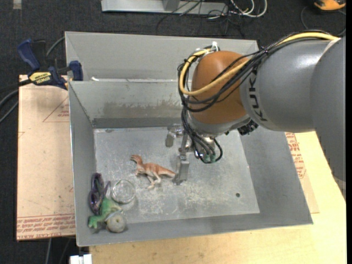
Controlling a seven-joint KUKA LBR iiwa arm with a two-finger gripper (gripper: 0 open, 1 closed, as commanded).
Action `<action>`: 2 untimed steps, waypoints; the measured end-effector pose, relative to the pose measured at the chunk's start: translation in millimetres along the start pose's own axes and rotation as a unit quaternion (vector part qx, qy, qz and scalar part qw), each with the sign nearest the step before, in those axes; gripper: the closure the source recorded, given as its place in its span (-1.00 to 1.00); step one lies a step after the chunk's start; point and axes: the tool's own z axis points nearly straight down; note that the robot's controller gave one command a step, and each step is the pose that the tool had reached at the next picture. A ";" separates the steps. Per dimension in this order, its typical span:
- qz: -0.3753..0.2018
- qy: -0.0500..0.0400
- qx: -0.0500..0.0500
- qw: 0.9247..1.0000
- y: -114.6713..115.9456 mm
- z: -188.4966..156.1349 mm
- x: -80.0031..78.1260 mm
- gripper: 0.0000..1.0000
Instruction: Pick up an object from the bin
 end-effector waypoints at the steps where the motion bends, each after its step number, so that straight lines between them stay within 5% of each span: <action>1: 0.002 -0.004 0.000 1.000 -0.6 -4.7 -1.7 -1.00; 2: 0.081 0.000 -0.001 0.997 40.8 81.2 -21.9 -1.00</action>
Offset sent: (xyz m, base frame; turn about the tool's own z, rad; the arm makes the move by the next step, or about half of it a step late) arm 0.0208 0.0395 -0.0805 0.1655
